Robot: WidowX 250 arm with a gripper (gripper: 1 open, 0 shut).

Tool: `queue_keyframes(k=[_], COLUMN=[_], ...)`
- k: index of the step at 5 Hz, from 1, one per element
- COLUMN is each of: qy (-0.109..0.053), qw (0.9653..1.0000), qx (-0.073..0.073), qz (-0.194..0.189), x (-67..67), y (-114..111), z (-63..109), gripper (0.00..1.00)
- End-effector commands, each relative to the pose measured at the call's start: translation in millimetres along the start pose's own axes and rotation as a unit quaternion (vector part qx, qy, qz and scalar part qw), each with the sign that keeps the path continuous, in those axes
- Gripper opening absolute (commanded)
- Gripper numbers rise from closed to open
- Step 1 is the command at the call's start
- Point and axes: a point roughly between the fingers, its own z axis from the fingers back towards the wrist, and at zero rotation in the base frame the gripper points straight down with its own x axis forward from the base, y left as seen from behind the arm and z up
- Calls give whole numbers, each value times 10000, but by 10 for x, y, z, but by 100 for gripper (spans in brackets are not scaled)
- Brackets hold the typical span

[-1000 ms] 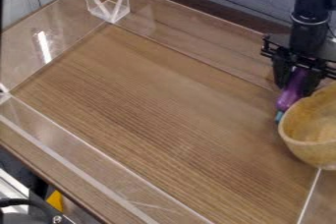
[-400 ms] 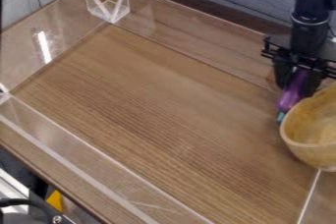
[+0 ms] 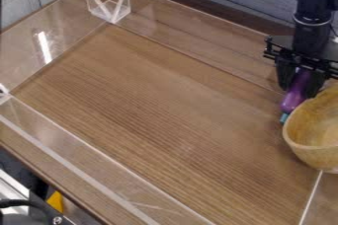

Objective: Put the purple eggplant in the brown bowl

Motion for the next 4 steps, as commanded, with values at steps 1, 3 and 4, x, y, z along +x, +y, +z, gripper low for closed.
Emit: queue_keyframes(k=[1,3,4], qy=[-268,-165,-114], qw=[9994,9995,9994], qx=[-157,-190,-208], qz=[-162,-214,-237], x=[27,-32,-63], y=[-244,-347,-400], z=[155,106,84], gripper=[0,0,0])
